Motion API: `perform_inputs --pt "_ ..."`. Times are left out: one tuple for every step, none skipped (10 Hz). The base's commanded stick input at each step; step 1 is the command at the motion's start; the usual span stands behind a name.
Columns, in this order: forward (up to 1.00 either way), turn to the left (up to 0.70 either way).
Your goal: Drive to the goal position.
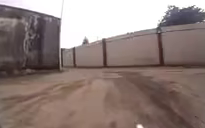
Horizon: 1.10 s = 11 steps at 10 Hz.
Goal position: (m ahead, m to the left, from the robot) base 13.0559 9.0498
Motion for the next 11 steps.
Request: perform_inputs --pt "0.7 0.0" --pt "0.7 0.0" --pt "0.7 0.0" --pt "0.7 0.0" --pt "0.7 0.0" --pt "0.7 0.0" --pt "0.7 0.0" --pt "0.7 0.0" --pt "0.7 0.0" --pt "0.7 0.05" --pt "0.7 0.21"
